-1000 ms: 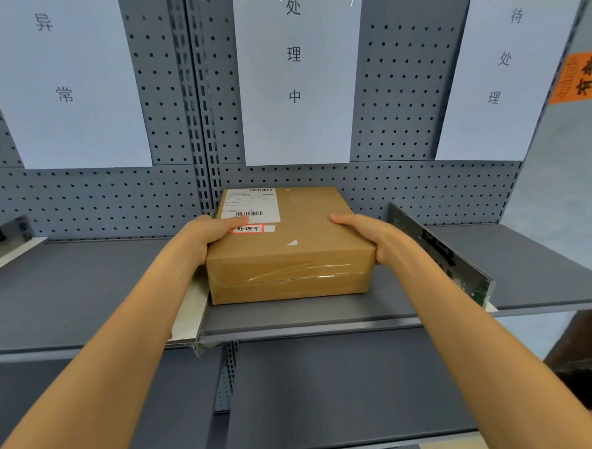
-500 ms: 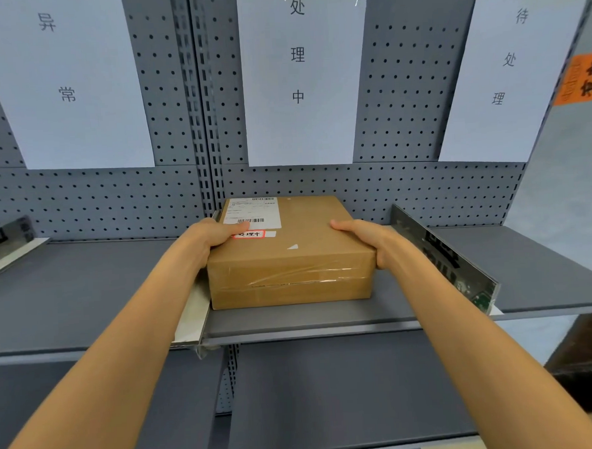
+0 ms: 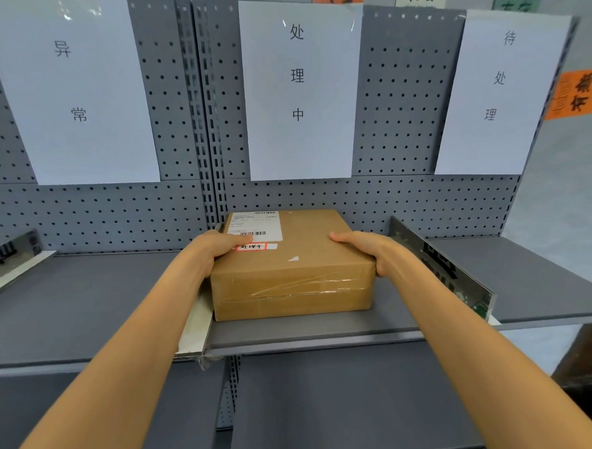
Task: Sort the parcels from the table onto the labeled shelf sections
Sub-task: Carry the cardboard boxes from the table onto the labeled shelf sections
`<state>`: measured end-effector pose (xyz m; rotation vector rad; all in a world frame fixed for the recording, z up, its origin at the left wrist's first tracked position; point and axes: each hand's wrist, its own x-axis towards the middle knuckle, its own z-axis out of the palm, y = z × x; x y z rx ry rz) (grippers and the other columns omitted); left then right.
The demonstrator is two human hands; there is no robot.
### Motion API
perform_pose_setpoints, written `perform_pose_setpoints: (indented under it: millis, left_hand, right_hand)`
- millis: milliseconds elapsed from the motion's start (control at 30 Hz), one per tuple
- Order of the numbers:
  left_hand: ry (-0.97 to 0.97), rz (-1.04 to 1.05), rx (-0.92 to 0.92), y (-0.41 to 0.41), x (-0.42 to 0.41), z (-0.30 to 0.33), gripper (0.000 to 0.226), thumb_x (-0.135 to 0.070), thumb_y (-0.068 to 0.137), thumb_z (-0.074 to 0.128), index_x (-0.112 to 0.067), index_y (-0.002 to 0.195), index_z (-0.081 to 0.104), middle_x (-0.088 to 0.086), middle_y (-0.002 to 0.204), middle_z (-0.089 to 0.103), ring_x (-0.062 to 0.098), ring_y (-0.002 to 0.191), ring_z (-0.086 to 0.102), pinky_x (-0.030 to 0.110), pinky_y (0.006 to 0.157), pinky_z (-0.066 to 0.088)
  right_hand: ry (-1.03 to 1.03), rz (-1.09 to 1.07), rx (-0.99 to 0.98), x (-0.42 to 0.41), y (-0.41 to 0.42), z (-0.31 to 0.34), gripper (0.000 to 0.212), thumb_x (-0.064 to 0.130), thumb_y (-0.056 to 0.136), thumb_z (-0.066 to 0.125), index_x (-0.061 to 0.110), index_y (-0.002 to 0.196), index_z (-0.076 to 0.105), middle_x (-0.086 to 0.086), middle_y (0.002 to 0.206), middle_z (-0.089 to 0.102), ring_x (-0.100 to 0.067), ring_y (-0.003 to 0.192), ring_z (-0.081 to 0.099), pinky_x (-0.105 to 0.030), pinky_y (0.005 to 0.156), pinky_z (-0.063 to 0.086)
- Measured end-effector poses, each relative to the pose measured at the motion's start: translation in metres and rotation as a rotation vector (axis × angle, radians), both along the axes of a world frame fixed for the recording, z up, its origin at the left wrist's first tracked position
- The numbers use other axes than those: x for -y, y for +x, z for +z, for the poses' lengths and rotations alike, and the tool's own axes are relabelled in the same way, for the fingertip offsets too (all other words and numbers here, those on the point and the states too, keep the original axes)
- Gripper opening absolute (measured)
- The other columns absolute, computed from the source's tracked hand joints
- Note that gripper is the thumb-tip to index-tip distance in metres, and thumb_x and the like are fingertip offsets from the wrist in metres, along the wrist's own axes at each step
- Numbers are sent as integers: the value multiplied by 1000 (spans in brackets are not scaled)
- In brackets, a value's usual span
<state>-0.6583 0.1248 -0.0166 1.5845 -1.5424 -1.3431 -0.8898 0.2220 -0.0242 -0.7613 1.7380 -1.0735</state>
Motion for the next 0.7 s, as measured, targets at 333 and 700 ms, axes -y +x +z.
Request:
perform_pose_setpoints:
  millis: [333, 700]
  left_hand:
    - [-410, -40, 266, -1, 1, 1, 27, -27, 93, 62, -7, 110, 57, 10, 119, 64, 23, 90, 56, 28, 66, 43]
    - [-1012, -117, 743, 10, -36, 53, 44, -29, 93, 59, -8, 130, 52, 12, 121, 62, 29, 113, 55, 40, 82, 47]
  right_hand:
    - [-175, 41, -799, 11, 3, 15, 69, 44, 91, 60, 3, 141, 37, -13, 144, 44, -30, 131, 42, -39, 101, 40]
    - [-333, 208, -1532, -5, 22, 63, 54, 34, 97, 50, 8, 142, 36, -12, 139, 46, -29, 127, 42, -39, 94, 43]
